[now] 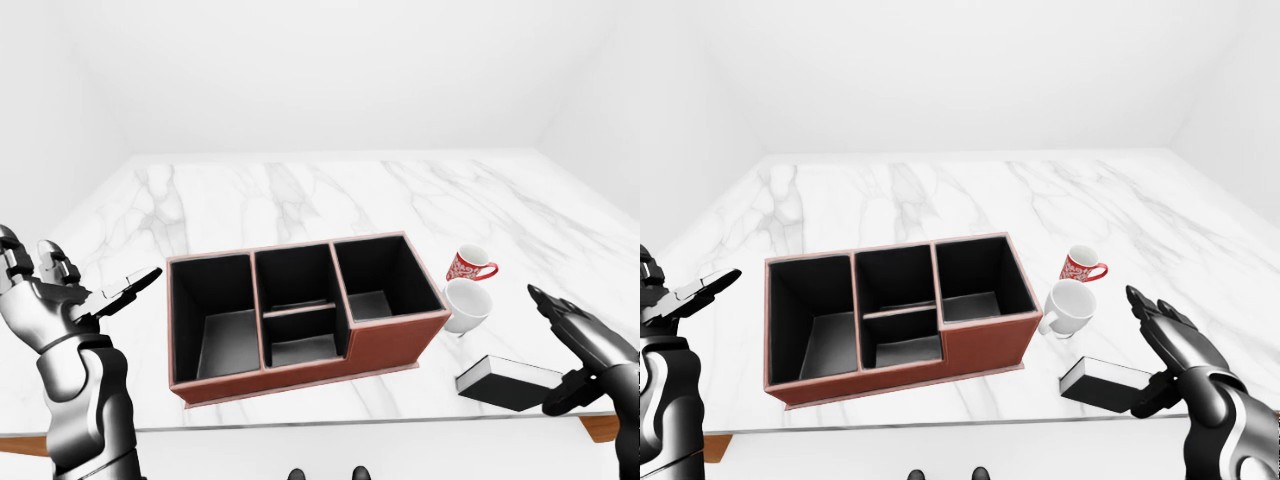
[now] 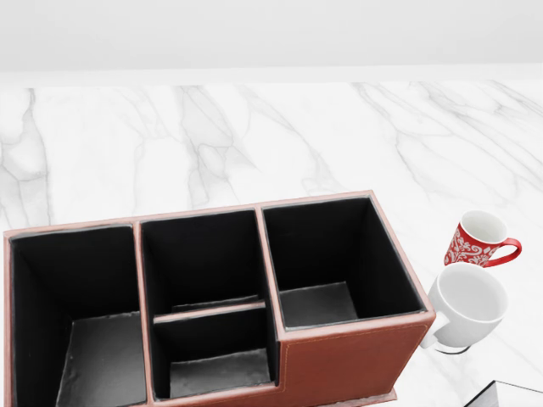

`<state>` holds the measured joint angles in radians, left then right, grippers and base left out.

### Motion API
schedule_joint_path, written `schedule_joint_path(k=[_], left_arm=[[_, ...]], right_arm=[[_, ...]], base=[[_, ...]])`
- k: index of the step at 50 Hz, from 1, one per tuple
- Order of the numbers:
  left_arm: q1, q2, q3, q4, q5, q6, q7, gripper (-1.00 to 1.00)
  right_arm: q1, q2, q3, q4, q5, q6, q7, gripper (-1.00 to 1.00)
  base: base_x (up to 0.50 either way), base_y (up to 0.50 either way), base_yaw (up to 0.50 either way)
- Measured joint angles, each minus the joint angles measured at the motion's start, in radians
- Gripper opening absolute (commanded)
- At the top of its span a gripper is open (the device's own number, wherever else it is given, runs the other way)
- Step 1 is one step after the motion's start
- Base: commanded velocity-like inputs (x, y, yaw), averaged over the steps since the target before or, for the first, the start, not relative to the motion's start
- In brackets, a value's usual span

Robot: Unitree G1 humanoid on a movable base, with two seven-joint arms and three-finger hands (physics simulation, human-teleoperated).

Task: Pick up the book and place it in the right compartment of the caddy.

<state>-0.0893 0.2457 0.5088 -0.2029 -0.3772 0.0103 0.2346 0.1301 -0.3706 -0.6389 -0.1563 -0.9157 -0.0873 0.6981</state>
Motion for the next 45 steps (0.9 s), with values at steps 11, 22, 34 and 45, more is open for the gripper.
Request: schedule_joint_path(k=[11, 22, 34, 45], left_arm=[[0.000, 0.000, 0.001, -0.001, -0.001, 0.001, 0.001, 1.00], [0.002, 0.000, 0.003, -0.007, -0.002, 0.005, 0.001, 1.00], [0.002, 0.000, 0.003, 0.003, -0.003, -0.003, -0.002, 1.00], [0.001, 0.001, 0.002, 0.009, -0.004, -0.008, -0.002, 1.00]], right_arm=[[0.002, 0.004, 0.021, 0.015, -0.017, 0.000, 0.000, 1.00], [0.009, 0.019, 0.047, 0.027, -0.039, 0.000, 0.000, 1.00], [0.030, 0.048, 0.073, 0.014, -0.065, 0.000, 0.000, 1.00], [0.030, 0.053, 0.092, 0.036, -0.077, 0.000, 0.000, 1.00]], base=[[0.00, 0.00, 0.00], [0.00, 0.00, 0.00], [0.00, 0.00, 0.00], [0.00, 0.00, 0.00]])
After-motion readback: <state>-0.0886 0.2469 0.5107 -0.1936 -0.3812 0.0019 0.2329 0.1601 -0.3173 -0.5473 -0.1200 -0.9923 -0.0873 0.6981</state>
